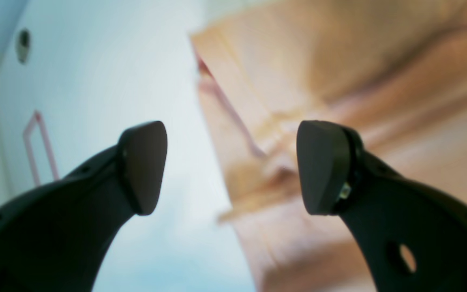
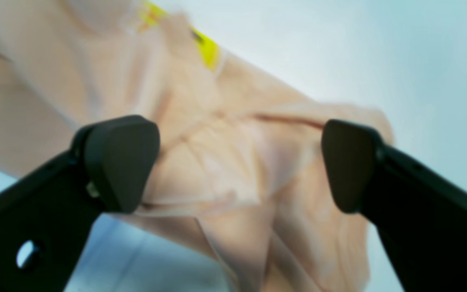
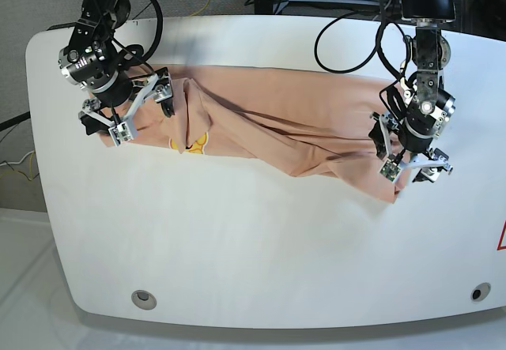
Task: Fold the T-shirt properly
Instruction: 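Move the open left gripper down onto the shirt's folded edge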
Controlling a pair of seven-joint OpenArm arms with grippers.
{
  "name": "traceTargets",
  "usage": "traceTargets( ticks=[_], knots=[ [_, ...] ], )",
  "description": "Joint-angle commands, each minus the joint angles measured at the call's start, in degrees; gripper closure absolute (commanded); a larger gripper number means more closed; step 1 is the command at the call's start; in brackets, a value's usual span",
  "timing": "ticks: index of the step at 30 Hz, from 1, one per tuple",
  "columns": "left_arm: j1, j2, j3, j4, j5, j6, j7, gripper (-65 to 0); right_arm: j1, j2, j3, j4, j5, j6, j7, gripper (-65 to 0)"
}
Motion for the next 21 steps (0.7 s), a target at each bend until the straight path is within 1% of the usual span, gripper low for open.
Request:
traceTargets(
  ticks=[1, 9, 21],
  knots=[
    [-1.5, -0.6, -0.1, -0.9, -0.2, 0.6, -0.9, -45.5, 0.5, 0.6, 0.3, 0.9, 0.7, -0.1, 0.9, -65.0],
    [-2.8, -0.5, -0.1, -5.2, -0.2, 0.6, -0.9, -45.5, 0.5, 0.4, 0.2, 0.9, 0.7, -0.1, 0.9, -65.0],
    [-2.5, -0.5, -0.1, -5.6, 0.4, 0.7, -0.8, -45.5, 0.5, 0.6, 0.4, 0.9, 0.7, -0.1, 0.9, -65.0]
  ],
)
